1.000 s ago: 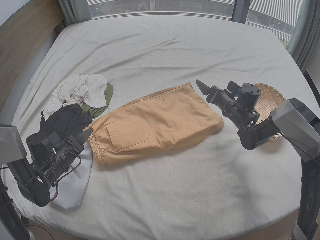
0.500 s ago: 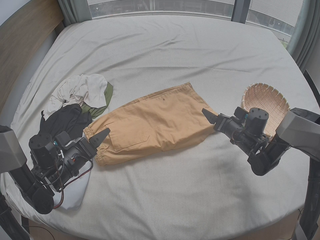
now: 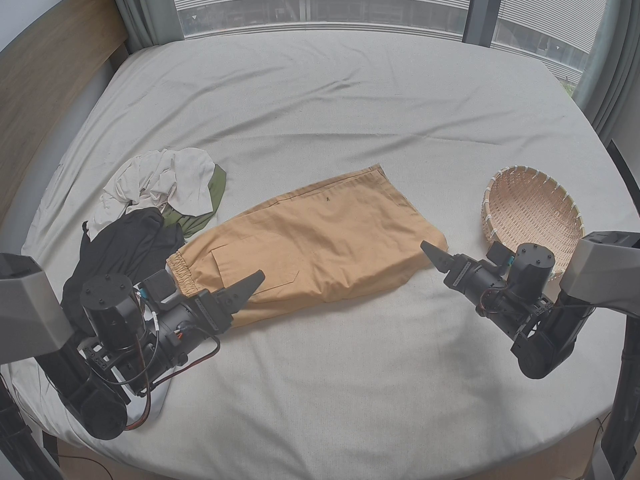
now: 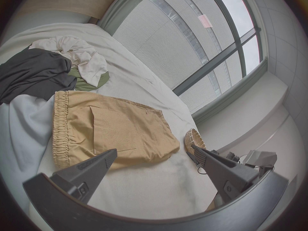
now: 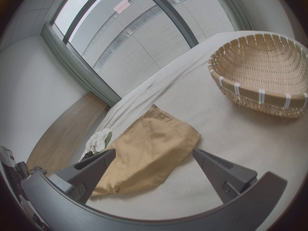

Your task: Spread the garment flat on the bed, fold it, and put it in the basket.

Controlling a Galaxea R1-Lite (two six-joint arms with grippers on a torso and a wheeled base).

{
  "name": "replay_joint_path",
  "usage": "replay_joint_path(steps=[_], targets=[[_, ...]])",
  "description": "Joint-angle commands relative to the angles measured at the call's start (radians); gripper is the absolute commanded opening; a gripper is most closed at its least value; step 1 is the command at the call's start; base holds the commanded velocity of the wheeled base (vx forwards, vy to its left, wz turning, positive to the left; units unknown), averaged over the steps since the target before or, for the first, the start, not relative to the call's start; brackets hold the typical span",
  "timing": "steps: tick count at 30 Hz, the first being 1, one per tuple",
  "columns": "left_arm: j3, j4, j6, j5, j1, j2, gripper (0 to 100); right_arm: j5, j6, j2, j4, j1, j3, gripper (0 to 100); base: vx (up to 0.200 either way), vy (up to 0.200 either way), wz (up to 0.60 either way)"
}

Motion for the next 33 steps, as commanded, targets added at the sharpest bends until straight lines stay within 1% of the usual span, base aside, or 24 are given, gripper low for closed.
replay_joint_path(steps=[1,4,9,10,13,16,21,27,33], targets=[[0.006,-0.001,0.039,0.001,-0.004,0.035,100,0.000,0.007,0.059,0.001,0.004,-0.010,100,0.000,0.000,0.00],[0.006,-0.001,0.062,-0.001,-0.006,0.043,100,0.000,0.007,0.085,-0.007,0.002,-0.019,100,0.000,0.000,0.00],[0.007,-0.001,0.070,0.001,-0.024,0.055,100,0.000,0.048,0.089,0.006,0.007,-0.058,100,0.000,0.000,0.00],[0.006,-0.001,0.072,0.004,-0.030,0.058,100,0.000,0.070,0.105,0.007,0.007,-0.092,100,0.000,0.000,0.00],[0.007,-0.001,0.073,0.005,-0.038,0.058,100,-0.001,0.070,0.148,0.007,0.005,-0.133,100,0.000,0.000,0.00],[0.007,-0.001,0.073,0.007,-0.049,0.057,100,-0.001,0.073,0.235,0.015,-0.001,-0.245,100,0.000,0.000,0.00],[0.007,-0.001,0.073,0.007,-0.050,0.058,100,0.000,0.084,0.263,0.105,-0.013,-0.331,100,0.000,0.000,0.00],[0.007,-0.001,0.073,0.011,-0.053,0.060,100,0.000,0.107,0.284,0.207,-0.010,-0.480,100,0.000,0.000,0.00],[0.021,-0.002,0.073,0.017,-0.052,0.060,100,0.000,0.113,0.323,0.222,-0.003,-0.572,100,0.000,0.000,0.00]])
